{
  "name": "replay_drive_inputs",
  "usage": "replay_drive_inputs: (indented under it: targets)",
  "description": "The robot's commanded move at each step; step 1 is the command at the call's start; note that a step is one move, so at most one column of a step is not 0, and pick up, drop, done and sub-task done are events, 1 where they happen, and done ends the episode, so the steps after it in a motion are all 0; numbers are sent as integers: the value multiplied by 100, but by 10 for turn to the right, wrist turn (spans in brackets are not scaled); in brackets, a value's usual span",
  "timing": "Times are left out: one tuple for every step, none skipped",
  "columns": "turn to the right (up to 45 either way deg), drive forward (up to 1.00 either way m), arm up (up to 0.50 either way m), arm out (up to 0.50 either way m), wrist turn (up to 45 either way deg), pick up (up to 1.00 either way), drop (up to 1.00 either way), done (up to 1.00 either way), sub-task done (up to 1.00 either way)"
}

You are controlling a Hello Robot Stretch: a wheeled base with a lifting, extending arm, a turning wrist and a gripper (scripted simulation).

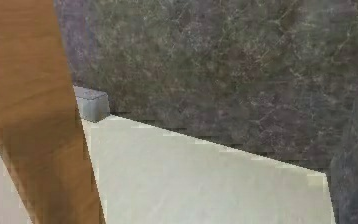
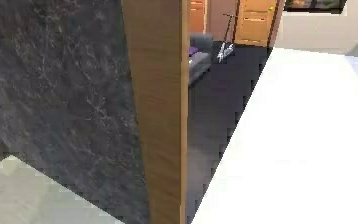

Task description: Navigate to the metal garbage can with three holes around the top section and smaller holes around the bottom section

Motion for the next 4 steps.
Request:
replay_drive_inputs:
  targets:
    - [240, 0, 0, 0, 0, 0, 0, 0, 0]
    - [0, 30, 0, 0, 0, 0, 0, 0, 0]
    - [-270, 0, 0, 0, 0, 0, 0, 0, 0]
    - [0, 55, 0, 0, 0, 0, 0, 0, 0]
